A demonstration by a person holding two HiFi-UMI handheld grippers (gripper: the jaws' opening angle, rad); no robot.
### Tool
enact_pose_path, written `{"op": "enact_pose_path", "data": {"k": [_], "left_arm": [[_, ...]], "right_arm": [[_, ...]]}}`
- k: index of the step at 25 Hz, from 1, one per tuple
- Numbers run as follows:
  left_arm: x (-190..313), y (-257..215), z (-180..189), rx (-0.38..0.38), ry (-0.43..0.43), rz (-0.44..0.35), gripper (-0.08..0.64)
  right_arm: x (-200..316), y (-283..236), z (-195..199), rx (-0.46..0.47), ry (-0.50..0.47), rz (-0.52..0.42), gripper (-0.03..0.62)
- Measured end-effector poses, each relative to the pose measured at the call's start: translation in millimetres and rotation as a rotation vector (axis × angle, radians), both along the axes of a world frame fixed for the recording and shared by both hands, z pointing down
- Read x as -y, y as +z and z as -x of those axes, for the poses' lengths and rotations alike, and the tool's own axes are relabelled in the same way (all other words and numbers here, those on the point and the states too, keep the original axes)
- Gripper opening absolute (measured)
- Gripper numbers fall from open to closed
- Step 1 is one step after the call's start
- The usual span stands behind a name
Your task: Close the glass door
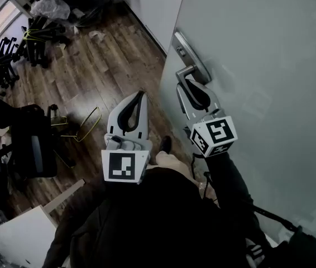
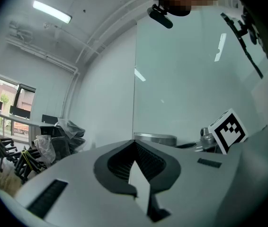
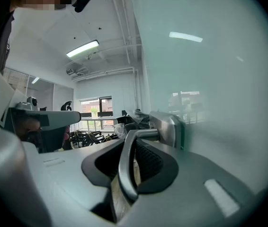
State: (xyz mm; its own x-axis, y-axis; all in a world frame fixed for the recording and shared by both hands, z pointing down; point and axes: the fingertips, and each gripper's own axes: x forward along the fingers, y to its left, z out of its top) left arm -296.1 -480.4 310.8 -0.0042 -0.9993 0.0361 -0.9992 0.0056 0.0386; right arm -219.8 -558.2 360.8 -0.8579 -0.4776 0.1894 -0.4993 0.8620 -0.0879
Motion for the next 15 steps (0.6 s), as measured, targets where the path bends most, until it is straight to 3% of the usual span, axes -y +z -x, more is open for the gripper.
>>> {"op": "enact_pose_path", "data": {"k": [6, 15], "left_arm": [[-47, -7, 20, 0.016, -0.006, -0.005, -0.003], [-121, -21, 21, 0.047, -0.087, -0.02, -0.003]], "right_arm": [[-43, -5, 23, -0.008, -0.063, -0.016, 0.069], [-121, -10, 45, -0.004, -0.144, -0.017, 0.069]]}}
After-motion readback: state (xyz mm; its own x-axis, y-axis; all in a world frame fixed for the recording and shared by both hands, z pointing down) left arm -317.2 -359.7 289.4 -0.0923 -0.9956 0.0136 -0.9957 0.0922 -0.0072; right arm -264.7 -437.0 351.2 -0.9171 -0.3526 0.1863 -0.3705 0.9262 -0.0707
